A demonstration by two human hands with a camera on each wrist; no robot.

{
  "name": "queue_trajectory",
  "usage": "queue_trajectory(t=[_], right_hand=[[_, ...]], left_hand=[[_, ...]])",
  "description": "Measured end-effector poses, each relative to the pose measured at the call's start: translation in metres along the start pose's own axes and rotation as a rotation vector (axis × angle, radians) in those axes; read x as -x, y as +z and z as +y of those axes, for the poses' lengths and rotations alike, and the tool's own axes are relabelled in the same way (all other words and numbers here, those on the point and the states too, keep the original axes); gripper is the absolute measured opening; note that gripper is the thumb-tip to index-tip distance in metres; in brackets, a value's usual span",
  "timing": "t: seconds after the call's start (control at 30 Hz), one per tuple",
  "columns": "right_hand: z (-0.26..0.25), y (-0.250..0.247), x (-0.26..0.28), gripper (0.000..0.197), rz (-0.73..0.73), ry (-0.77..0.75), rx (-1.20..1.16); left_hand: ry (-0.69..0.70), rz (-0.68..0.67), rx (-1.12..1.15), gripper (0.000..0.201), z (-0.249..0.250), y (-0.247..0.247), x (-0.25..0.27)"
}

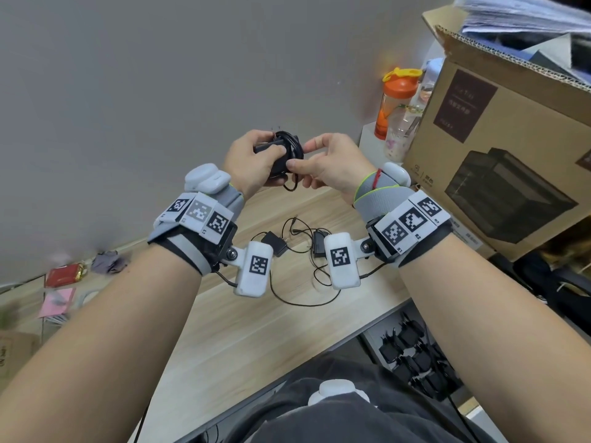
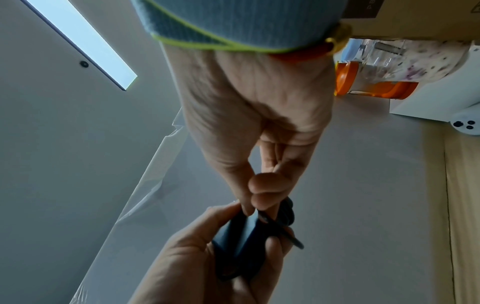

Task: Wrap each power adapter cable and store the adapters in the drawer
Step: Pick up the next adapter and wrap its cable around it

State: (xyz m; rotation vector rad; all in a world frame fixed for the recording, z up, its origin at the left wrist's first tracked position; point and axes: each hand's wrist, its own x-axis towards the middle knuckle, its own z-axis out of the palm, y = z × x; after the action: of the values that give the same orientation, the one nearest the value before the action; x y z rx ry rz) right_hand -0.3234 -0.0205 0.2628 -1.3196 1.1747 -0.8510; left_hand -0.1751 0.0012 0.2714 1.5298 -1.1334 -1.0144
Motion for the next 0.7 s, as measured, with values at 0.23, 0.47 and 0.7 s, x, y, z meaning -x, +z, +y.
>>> queue_trajectory(t=[0.23,0.47,0.7], right_hand=[[0.000,0.001,-0.004,0.019,0.112,-0.042,0.021],[0.006,0.001,-0.009,0.022,0.288,-0.189,0.258],[0.007,-0.005,-0.001,0.020,0.219,-0.377,0.447]], left_hand=[[0.079,-0.051,-0.060,0.029,-0.001,0.002,0.005],[0.084,-0.072,-0.091,0.036,-0.001,0.002,0.012],[0.033,-0.080,-0.047,0.035,0.001,0.000,0.016]])
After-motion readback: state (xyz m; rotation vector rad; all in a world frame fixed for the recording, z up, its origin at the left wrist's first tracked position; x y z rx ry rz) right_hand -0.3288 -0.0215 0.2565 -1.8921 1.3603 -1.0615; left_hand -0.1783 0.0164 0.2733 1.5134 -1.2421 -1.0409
